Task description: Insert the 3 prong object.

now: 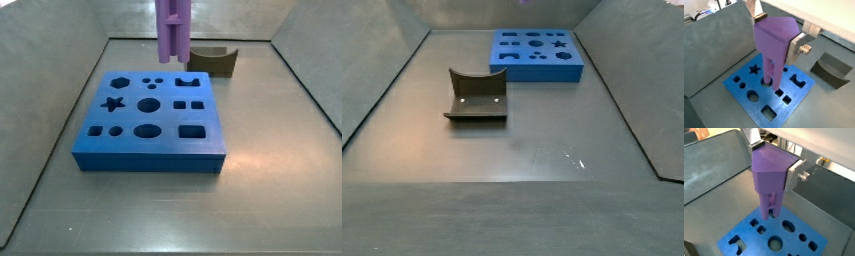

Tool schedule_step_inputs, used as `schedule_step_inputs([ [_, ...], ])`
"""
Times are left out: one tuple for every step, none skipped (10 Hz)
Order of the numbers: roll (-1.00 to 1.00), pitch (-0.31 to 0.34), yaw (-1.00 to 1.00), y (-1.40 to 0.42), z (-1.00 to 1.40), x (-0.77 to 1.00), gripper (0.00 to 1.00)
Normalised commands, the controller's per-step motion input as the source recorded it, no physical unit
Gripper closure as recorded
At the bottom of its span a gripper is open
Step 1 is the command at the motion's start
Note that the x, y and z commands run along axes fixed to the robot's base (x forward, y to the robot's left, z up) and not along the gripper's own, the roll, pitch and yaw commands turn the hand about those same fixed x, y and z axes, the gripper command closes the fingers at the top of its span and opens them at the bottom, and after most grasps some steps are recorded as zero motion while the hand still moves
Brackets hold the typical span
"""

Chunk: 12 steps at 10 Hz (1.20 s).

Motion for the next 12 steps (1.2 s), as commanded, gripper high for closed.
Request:
schedule_step_inputs([
  [0.01, 0.000, 0.00, 0.00, 0.00, 0.00, 1.00],
  [0.00, 0.000, 0.00, 0.00, 0.00, -0.05, 1.00],
  [0.00, -0.029, -0.57, 0.34, -0.03, -0.21, 1.00],
  [0.01, -0.010, -0.72, 0.25, -0.12, -0.19, 1.00],
  [0.01, -0.009, -0.69, 0.24, -0.17, -0.35, 1.00],
  [0.01, -0.006, -0.66, 0.28, -0.18, -0.36, 1.00],
  [0.01, -0.007, -0.63, 0.32, -0.26, -0.36, 1.00],
  [0.00, -0.004, -0.64, 0.31, -0.27, -0.35, 1.00],
  [0.00, -0.007, -0.67, 0.29, -0.27, -0.35, 1.00],
  [0.00, -0.010, -0.70, 0.27, -0.26, -0.34, 1.00],
  [0.00, -0.010, -0.69, 0.29, -0.27, -0.34, 1.00],
  [0.00, -0.019, -0.69, 0.28, -0.25, -0.34, 1.00],
])
